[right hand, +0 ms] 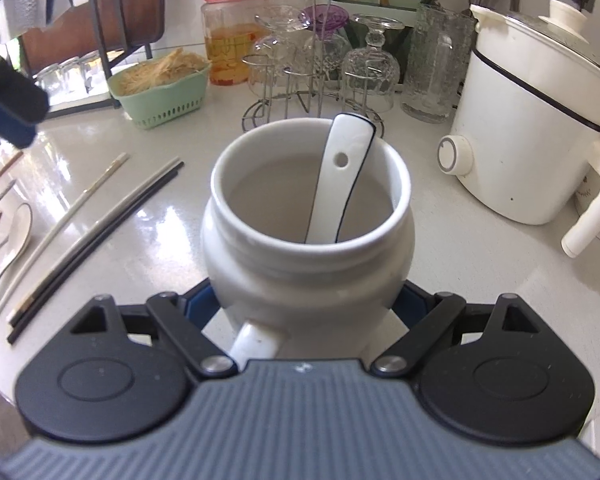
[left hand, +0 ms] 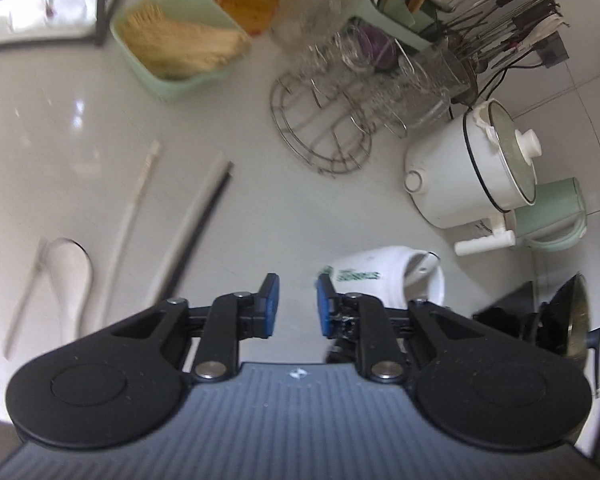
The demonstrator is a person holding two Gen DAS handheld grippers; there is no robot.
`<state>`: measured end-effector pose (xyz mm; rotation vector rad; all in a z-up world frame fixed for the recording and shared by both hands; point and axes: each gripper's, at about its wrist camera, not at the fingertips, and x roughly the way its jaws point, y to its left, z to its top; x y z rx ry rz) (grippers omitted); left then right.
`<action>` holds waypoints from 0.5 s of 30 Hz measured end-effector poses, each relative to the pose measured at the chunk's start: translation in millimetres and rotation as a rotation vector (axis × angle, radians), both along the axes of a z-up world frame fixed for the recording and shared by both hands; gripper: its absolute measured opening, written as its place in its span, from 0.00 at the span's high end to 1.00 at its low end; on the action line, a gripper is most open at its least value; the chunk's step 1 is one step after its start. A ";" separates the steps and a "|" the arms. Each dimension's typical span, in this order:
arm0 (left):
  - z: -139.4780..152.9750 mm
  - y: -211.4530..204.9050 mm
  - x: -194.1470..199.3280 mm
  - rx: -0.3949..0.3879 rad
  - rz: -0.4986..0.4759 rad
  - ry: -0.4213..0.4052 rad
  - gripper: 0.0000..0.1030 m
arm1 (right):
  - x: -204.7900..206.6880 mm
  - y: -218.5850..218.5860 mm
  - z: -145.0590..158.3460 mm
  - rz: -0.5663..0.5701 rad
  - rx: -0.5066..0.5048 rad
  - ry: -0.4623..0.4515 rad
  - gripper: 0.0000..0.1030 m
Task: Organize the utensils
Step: 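Lower the white spoon into the mug with the left gripper and release, then grasp the black chopstick with the left gripper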
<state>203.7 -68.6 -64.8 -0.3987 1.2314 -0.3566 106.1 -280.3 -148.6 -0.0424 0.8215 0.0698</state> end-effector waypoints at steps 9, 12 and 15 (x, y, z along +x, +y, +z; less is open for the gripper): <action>-28.7 25.7 -19.6 0.232 -0.056 -0.141 0.54 | 5.0 -0.1 1.1 -0.044 0.026 0.001 0.11; -43.7 26.1 -27.1 0.285 -0.090 -0.161 0.54 | 6.2 3.5 0.3 -0.038 0.023 -0.003 0.11; -57.1 25.5 -31.4 0.291 -0.115 -0.164 0.54 | 7.0 8.2 0.3 -0.027 0.023 -0.006 0.11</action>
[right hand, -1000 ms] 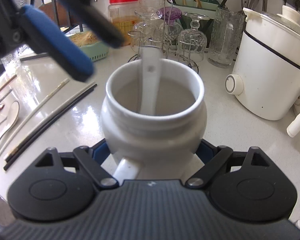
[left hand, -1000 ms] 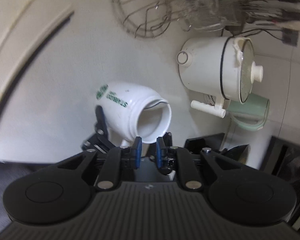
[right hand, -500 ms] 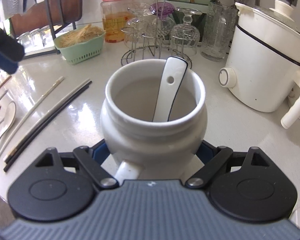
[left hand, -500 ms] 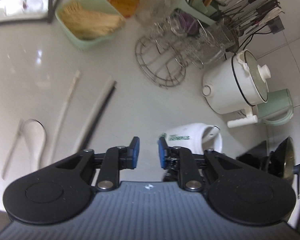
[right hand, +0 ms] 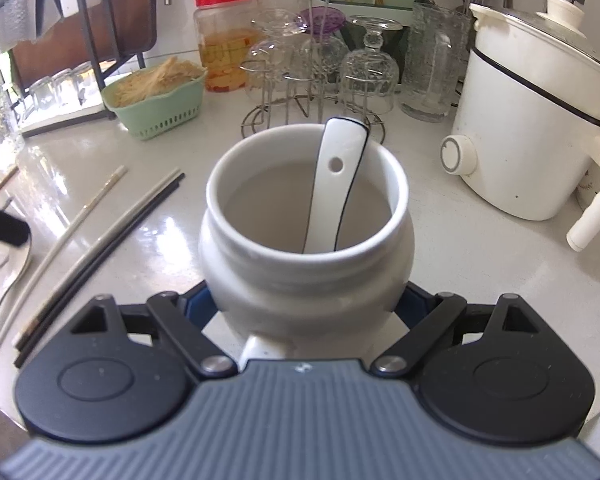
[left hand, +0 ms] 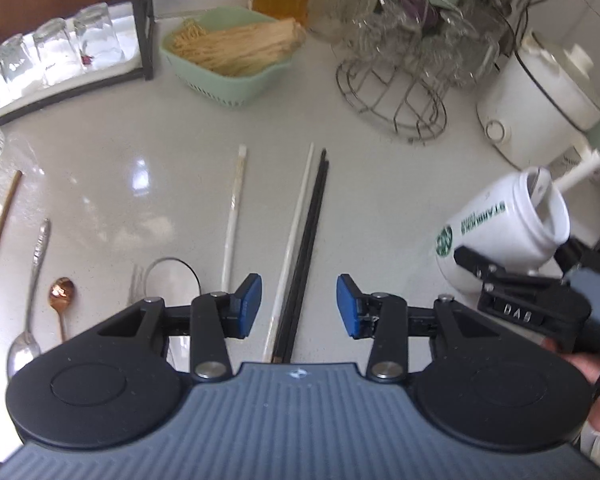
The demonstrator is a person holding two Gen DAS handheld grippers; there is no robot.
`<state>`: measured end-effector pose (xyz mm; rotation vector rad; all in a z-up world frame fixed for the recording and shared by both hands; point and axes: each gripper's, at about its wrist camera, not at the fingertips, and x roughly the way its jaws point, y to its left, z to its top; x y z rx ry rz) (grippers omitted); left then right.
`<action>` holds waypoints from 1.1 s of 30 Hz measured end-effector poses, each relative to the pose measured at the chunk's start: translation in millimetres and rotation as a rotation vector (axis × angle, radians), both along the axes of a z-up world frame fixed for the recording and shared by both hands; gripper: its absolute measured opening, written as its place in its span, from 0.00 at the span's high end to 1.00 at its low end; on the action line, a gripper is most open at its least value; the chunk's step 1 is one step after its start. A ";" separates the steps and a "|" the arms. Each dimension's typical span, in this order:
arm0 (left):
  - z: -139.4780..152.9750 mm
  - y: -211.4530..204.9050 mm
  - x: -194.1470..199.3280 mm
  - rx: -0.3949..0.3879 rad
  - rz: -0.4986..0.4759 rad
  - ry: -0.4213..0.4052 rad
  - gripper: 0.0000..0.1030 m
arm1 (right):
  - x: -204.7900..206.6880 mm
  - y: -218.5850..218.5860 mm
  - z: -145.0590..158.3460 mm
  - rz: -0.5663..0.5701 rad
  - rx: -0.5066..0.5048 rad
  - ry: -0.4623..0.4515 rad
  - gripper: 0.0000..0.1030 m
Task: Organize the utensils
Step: 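Grasp the black chopstick with the left gripper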
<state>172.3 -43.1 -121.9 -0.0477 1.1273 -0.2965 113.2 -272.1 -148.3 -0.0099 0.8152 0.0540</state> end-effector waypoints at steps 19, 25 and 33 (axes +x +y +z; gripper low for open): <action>-56.2 -34.3 13.3 0.094 -0.170 -0.085 0.65 | 2.2 11.1 -0.7 -0.017 -0.007 0.005 0.11; -51.6 -42.1 14.3 0.165 -0.227 -0.158 0.82 | 0.5 13.1 -2.6 0.003 -0.034 -0.001 0.11; -57.1 -51.3 18.3 0.195 -0.247 -0.149 0.83 | 1.0 12.8 -3.3 0.021 -0.050 0.001 0.11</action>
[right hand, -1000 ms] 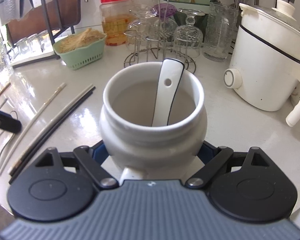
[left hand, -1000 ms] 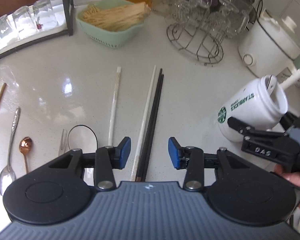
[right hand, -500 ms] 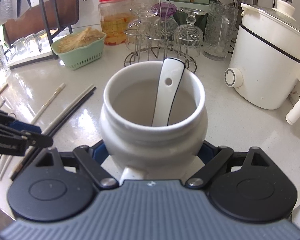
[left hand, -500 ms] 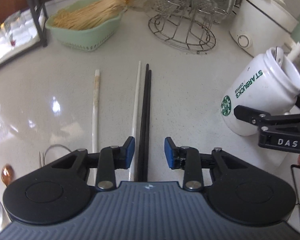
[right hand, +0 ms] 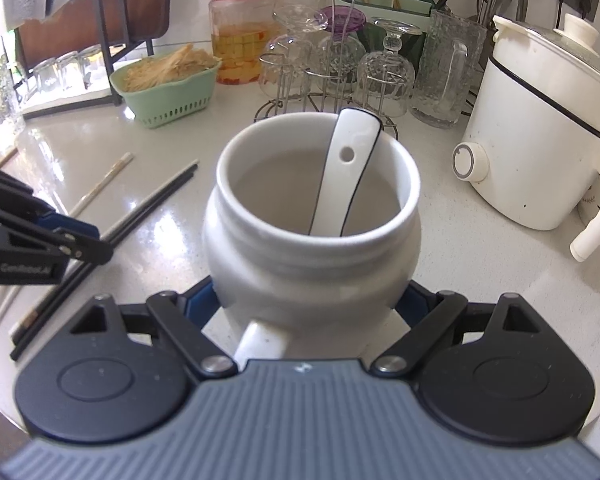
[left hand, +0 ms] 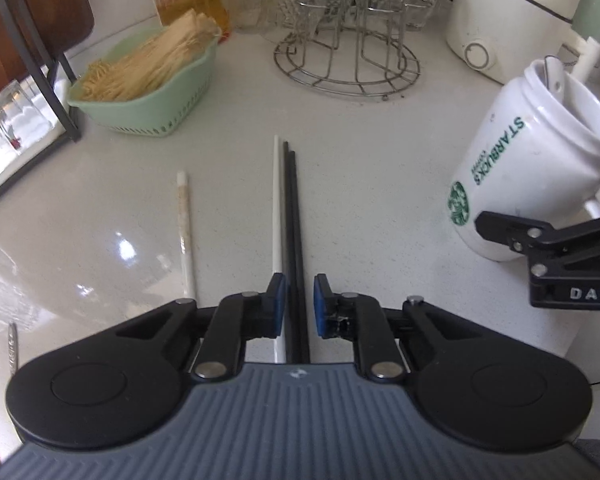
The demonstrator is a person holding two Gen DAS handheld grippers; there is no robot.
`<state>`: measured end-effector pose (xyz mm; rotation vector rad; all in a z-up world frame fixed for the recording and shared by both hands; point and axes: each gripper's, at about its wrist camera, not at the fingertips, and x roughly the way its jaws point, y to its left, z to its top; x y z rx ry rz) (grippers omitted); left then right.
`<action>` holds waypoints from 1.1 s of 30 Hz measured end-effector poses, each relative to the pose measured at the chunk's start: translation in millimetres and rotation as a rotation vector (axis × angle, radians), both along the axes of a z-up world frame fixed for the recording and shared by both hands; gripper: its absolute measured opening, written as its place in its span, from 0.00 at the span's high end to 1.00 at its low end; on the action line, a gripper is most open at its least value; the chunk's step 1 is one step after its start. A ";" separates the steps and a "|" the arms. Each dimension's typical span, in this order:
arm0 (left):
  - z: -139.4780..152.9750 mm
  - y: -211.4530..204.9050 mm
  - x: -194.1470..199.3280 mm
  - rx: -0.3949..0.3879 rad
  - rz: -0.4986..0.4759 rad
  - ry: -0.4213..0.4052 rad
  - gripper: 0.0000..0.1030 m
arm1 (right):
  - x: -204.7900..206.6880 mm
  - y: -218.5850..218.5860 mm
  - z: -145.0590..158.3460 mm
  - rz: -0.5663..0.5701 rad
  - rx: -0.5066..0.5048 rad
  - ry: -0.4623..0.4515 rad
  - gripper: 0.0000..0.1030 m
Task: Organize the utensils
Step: 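Grasp the black chopstick with the left gripper, then lift the black chopstick with the left gripper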
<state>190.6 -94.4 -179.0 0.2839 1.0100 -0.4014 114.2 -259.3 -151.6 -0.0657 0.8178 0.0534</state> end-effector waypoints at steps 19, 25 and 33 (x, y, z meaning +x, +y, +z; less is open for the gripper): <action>-5.2 -9.5 32.3 -0.020 0.068 0.081 0.84 | 1.4 -1.0 -7.7 -0.006 0.016 0.029 0.11; -6.3 -20.1 27.8 -0.008 0.077 0.049 0.90 | 1.7 -0.7 -7.4 -0.006 0.017 0.029 0.11; 17.5 -9.4 22.2 -0.104 0.138 0.035 0.91 | 1.6 -2.8 -5.9 0.000 0.025 0.030 0.12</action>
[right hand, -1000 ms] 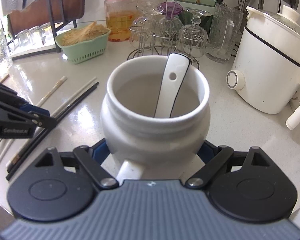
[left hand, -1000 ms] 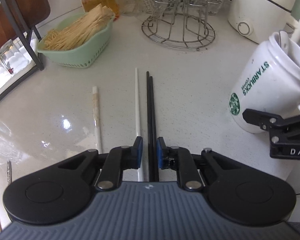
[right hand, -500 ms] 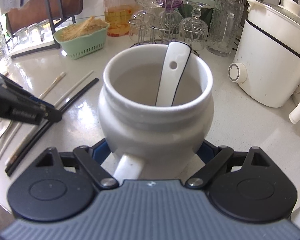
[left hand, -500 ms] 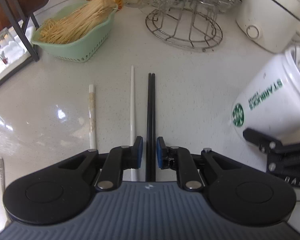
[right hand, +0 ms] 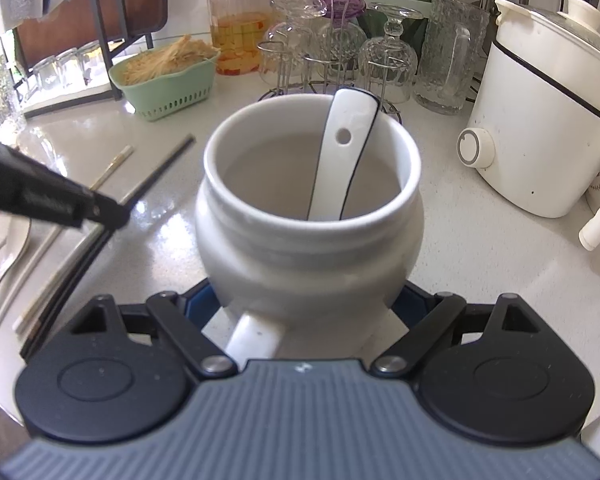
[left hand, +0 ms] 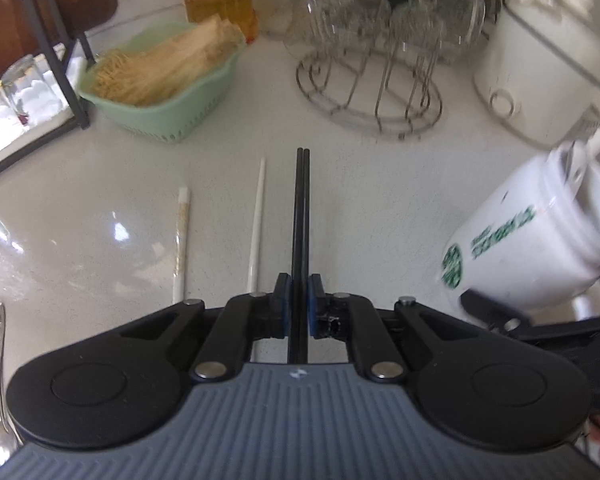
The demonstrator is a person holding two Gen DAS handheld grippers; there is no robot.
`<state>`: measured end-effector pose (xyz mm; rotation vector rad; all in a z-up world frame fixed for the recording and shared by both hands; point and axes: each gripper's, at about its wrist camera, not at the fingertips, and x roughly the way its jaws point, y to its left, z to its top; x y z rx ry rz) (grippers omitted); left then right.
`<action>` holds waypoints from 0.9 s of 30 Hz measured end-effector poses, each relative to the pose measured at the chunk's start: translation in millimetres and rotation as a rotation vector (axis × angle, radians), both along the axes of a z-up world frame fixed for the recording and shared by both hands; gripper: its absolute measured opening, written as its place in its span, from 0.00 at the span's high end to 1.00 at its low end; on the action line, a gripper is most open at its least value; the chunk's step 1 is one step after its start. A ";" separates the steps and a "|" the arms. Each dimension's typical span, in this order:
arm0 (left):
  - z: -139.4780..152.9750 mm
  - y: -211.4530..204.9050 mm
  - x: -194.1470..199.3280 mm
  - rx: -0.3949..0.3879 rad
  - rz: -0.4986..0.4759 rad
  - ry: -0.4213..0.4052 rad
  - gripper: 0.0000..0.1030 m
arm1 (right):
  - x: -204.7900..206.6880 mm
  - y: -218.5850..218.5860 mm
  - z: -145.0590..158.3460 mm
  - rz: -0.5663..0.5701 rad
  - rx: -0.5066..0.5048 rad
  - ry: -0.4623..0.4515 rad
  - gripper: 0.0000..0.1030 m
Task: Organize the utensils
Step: 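Lift the black chopstick with the left gripper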
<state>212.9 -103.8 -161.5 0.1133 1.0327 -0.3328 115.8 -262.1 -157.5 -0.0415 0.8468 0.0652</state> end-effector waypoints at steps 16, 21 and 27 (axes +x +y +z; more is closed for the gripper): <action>36.6 3.2 -8.5 -0.136 0.010 0.023 1.00 | 0.3 0.0 -0.8 0.009 -0.001 -0.012 0.11; -4.0 -1.4 -8.1 -0.025 -0.014 0.115 0.95 | 0.8 -1.0 -0.3 0.018 0.003 -0.008 0.12; -14.0 -0.7 -10.5 -0.017 0.005 0.103 0.71 | 0.3 -2.2 -0.3 0.030 0.004 -0.007 0.12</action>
